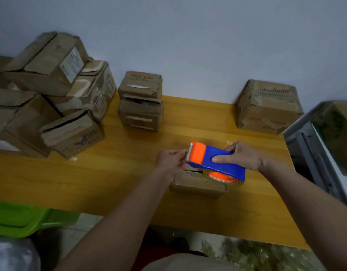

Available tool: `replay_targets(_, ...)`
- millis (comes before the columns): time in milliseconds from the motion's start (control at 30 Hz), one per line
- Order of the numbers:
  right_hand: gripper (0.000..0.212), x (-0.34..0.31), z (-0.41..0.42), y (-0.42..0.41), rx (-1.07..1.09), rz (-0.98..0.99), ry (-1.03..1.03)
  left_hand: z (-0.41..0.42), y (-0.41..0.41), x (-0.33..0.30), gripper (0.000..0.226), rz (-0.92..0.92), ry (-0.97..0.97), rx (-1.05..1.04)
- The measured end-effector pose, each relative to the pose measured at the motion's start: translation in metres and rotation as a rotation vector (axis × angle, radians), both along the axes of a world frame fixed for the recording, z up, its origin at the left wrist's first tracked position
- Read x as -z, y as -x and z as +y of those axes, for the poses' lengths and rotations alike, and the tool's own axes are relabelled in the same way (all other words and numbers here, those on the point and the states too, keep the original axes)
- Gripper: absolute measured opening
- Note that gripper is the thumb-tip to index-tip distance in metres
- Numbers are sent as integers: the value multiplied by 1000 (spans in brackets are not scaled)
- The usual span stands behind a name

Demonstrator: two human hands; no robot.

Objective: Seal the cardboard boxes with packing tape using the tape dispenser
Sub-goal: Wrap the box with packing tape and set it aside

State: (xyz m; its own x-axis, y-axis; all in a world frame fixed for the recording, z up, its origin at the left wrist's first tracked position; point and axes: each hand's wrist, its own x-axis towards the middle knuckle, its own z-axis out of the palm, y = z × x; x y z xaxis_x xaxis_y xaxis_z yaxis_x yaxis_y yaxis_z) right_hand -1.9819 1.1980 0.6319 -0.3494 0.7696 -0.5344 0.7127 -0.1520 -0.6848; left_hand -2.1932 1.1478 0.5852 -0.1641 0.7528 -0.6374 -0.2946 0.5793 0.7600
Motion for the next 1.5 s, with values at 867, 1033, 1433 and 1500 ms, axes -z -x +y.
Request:
replay_targets(867,65,1,11,30,-176,-478,-151,-19,8,71,10,336,116,-147)
replay_targets(1033,66,4,12,32,-183,-509,-140,-17,4,82,30,615,127,107)
replay_targets(1433,59,4,16,37,-178,-531,-67,-60,22,87,93,738,-225,904)
replay_targets(1500,57,4,16,37,-176,-525,-61,-49,32,81,124,921,-215,933)
